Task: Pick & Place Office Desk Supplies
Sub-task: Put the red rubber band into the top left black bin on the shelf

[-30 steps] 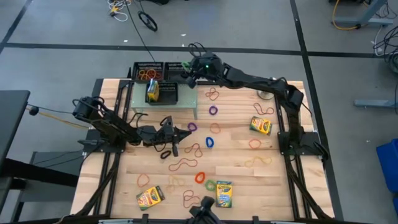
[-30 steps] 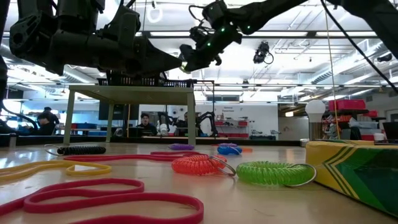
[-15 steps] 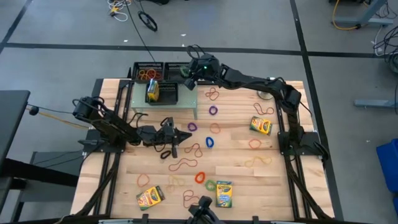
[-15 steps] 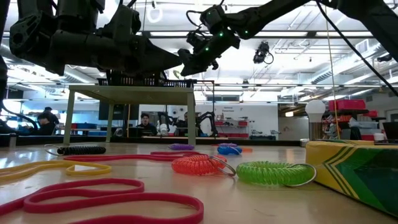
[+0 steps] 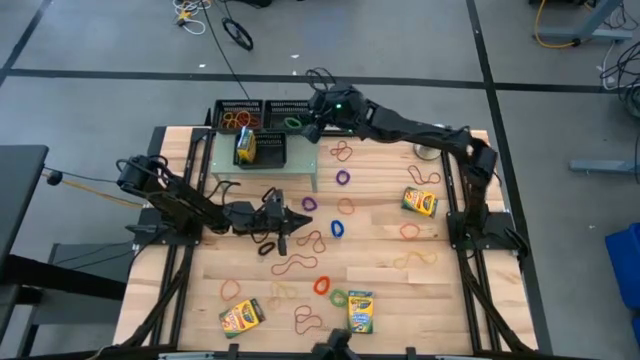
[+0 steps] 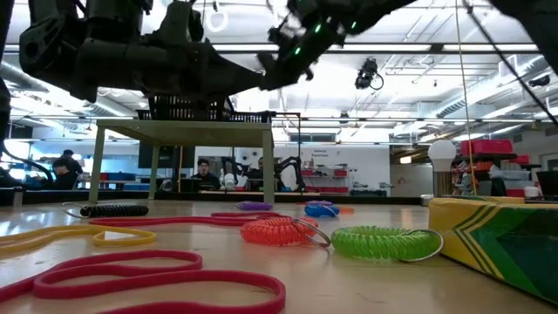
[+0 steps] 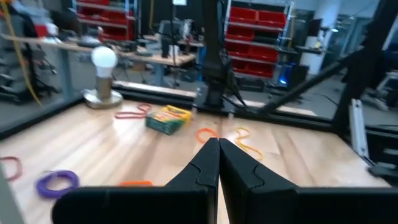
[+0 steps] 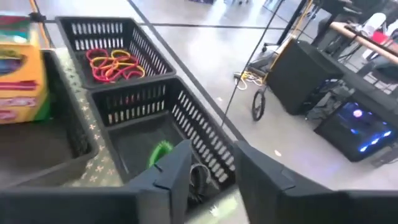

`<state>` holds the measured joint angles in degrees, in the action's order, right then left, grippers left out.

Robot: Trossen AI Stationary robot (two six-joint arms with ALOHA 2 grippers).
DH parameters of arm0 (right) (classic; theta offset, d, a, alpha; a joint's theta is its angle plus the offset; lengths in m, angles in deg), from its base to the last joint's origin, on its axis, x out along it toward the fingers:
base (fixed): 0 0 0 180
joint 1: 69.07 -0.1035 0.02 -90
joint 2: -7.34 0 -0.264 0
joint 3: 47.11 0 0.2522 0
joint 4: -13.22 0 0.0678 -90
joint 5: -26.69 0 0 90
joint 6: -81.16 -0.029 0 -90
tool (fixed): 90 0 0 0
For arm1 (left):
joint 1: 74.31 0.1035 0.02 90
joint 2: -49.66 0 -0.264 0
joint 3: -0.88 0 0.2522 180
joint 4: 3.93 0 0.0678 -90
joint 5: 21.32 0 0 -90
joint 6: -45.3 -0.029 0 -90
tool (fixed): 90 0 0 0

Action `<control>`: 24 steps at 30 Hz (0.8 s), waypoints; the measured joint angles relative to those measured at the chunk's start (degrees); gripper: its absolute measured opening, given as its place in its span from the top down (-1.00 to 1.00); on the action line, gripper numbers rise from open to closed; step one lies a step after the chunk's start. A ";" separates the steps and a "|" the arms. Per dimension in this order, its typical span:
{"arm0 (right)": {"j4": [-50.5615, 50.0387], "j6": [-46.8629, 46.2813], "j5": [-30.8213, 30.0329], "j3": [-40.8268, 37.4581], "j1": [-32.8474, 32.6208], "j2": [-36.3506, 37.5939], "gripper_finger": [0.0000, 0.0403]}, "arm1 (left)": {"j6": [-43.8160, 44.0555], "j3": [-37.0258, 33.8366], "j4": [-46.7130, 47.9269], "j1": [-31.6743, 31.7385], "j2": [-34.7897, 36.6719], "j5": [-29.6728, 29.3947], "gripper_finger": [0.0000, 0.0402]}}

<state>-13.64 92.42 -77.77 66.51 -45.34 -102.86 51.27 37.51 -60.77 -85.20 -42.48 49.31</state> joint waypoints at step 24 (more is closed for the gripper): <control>24.34 -12.97 -3.58 -61.48 -17.23 42.25 0.86 | 3.95 16.68 26.23 -0.90 -0.02 19.86 0.87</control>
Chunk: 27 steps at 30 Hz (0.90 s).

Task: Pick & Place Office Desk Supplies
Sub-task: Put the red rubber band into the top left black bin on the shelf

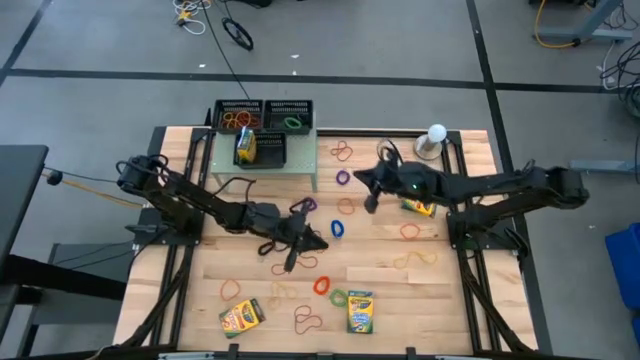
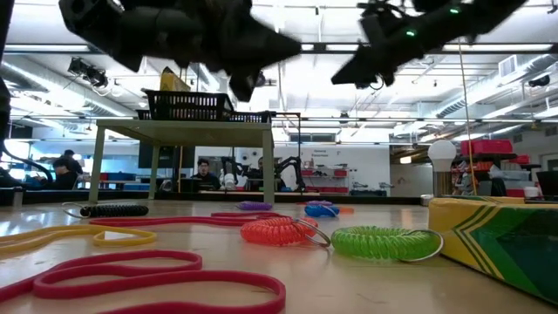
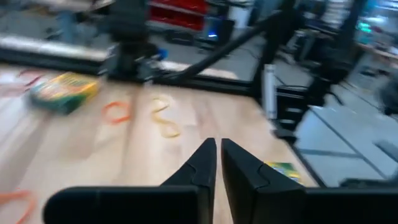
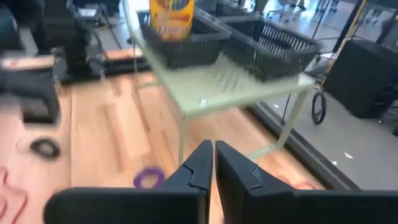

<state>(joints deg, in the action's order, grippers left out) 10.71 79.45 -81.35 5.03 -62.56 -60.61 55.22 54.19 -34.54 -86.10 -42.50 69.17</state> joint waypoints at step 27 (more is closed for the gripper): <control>7.26 0.00 -0.28 -8.12 -2.21 2.93 0.82 | 14.69 2.42 44.90 -10.45 0.00 -13.84 0.30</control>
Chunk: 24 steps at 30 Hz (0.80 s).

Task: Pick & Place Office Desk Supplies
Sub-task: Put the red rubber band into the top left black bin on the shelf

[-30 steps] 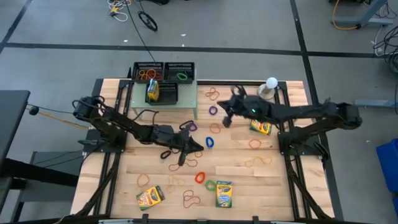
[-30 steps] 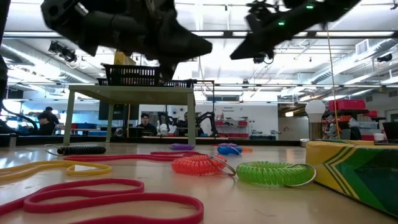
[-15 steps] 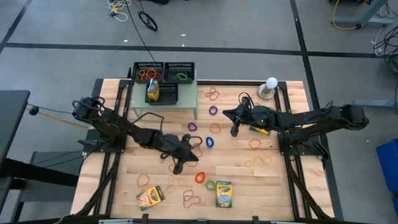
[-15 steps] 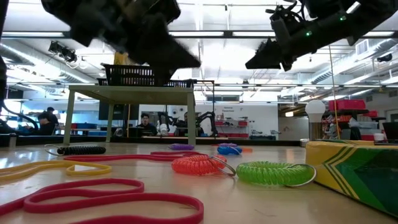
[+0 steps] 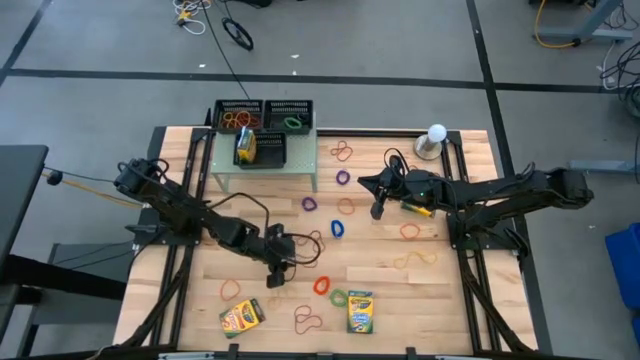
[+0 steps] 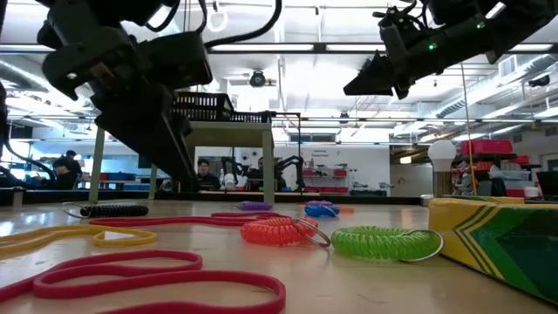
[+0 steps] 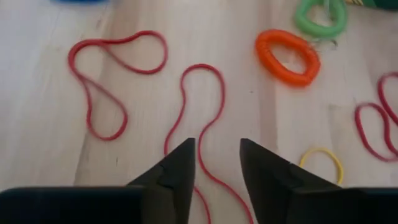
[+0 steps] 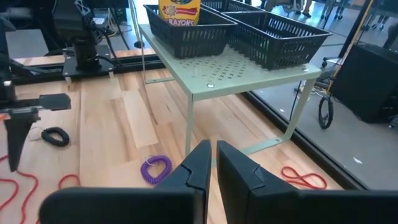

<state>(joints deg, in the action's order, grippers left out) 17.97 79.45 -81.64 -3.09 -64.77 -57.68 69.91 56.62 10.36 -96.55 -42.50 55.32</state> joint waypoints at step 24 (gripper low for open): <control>-0.22 0.02 0.07 -0.02 0.00 -0.04 0.82 | 3.36 12.99 19.49 0.20 -10.82 -4.41 -0.09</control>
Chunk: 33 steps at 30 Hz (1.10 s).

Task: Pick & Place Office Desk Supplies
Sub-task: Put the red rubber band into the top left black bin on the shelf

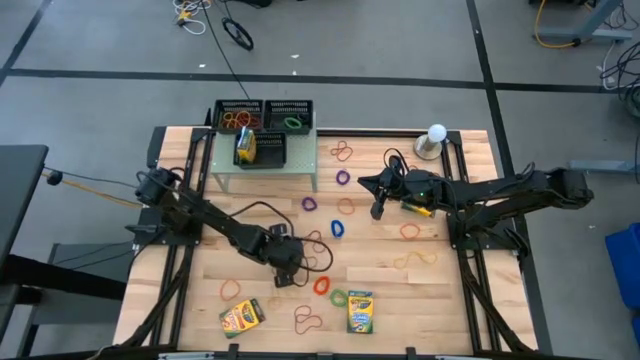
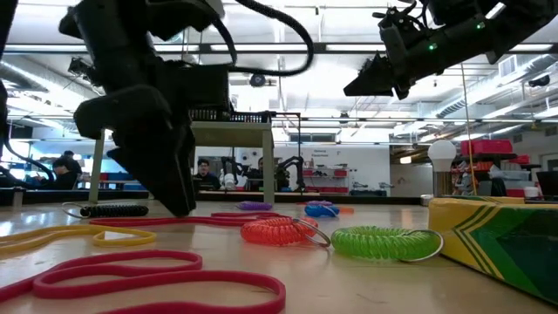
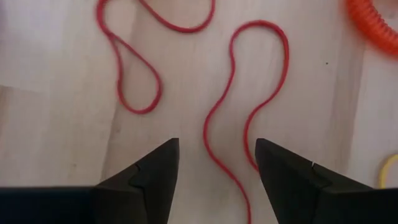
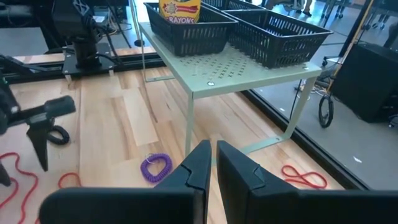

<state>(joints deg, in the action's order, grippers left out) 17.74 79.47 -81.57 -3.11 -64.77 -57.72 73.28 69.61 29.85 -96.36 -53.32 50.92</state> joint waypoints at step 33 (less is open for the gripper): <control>0.03 0.02 -0.02 0.00 0.00 -0.02 0.82 | 2.96 4.12 8.74 1.86 12.17 -1.61 0.87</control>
<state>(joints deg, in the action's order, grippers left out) 17.77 79.49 -81.59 -3.11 -64.77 -57.74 76.24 73.73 38.59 -94.50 -41.15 49.31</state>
